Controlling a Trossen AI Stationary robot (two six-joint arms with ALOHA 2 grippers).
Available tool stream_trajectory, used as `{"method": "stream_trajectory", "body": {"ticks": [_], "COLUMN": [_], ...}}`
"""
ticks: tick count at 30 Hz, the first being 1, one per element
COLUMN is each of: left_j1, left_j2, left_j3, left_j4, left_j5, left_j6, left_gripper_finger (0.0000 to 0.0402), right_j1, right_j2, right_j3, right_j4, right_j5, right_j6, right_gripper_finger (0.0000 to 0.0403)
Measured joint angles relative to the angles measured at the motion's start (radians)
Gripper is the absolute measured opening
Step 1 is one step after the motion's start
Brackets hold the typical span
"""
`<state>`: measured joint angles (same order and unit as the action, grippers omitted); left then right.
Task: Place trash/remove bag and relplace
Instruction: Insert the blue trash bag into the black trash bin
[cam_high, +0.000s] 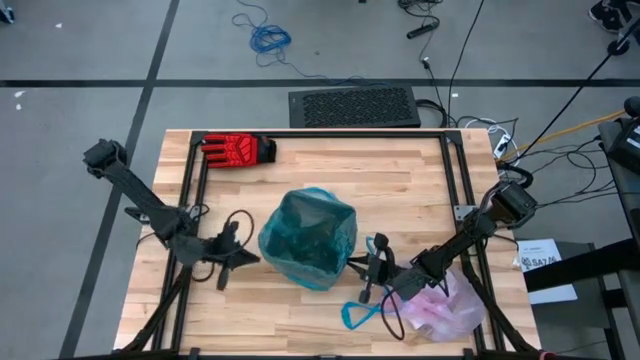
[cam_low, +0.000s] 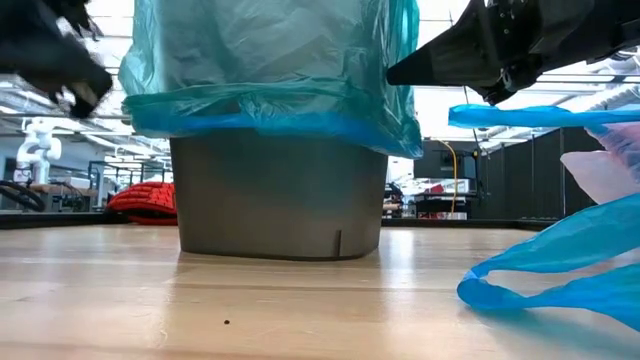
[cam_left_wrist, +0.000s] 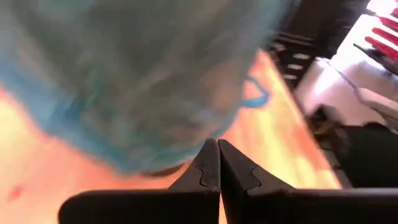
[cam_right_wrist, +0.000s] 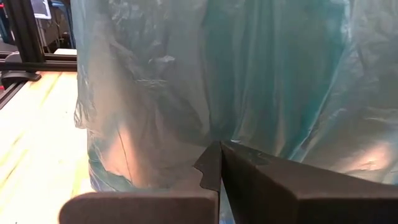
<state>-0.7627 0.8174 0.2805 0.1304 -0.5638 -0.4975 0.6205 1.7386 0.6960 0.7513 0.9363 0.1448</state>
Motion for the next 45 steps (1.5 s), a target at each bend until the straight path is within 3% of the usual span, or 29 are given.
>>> {"method": "stream_trajectory", "body": {"ticks": [4,9,12,17,25,32,45], "left_j1": [-0.092,-0.123,-0.073,0.015,0.079,0.120,0.165], "left_j2": [-0.014,-0.018,-0.027,-0.014,0.074,0.226,0.551], "left_j3": [0.138,0.220,0.220,0.177,0.003,-0.079,-0.080], "left_j4": [-0.219,-0.408,-0.430,-0.361,0.145,0.404,0.704], "left_j5": [-0.112,-0.518,-0.613,-0.560,-0.420,-0.351,-0.280], "left_j6": [0.055,0.077,0.060,0.007,0.146,0.138,0.135], "left_gripper_finger": [0.0000,0.0000,0.0000,0.0000,0.0000,0.0000,0.0000], "right_j1": [0.001,0.003,0.001,-0.005,-0.035,-0.059,-0.058], "right_j2": [0.000,0.000,0.000,0.000,0.000,0.000,0.000], "right_j3": [0.000,0.000,0.000,0.000,0.000,0.000,0.000], "right_j4": [0.000,0.000,0.001,0.001,0.009,0.009,0.008], "right_j5": [0.000,0.000,0.000,0.000,-0.029,-0.055,-0.056], "right_j6": [0.000,-0.004,-0.006,-0.011,-0.028,-0.030,-0.033], "right_gripper_finger": [0.0000,0.0000,0.0000,0.0000,0.0000,0.0000,0.0000]}}
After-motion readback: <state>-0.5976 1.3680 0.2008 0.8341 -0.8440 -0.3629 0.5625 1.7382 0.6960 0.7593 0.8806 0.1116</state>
